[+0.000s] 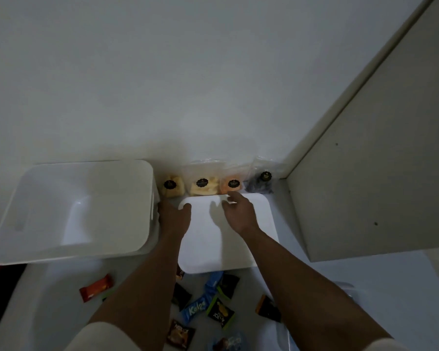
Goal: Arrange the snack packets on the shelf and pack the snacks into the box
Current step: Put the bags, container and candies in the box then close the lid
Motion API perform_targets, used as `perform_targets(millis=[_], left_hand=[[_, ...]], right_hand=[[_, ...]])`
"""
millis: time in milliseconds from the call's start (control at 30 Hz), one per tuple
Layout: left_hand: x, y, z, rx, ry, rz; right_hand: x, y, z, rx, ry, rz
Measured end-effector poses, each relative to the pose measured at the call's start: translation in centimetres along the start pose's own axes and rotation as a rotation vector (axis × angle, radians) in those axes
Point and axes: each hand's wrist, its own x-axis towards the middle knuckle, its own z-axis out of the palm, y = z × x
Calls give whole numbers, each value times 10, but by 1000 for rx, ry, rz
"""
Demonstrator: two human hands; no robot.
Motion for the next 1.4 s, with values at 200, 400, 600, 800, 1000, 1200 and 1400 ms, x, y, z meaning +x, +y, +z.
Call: perform_targets(millis=[200, 400, 600, 800, 1000, 1200, 1400], left_hand=[[59, -5, 24, -101, 3, -48], [62, 14, 33, -179, 99, -41], [68, 25, 33, -262, 126, -128], [75, 32, 38, -389, 202, -135], [74, 39, 43, -461, 244, -186], [79, 44, 43, -447, 290, -183], [73, 39, 32, -224, 241, -159]], right_hand=[[43, -28, 35, 26, -162, 81], [66, -30, 51, -39, -17, 114], [69, -35, 62, -13, 161, 161], [75, -28, 63, 39, 199, 166], [76, -16, 52, -40, 204, 75], [74, -9, 41, -21, 199, 2], [68, -9, 35, 21, 167, 0]])
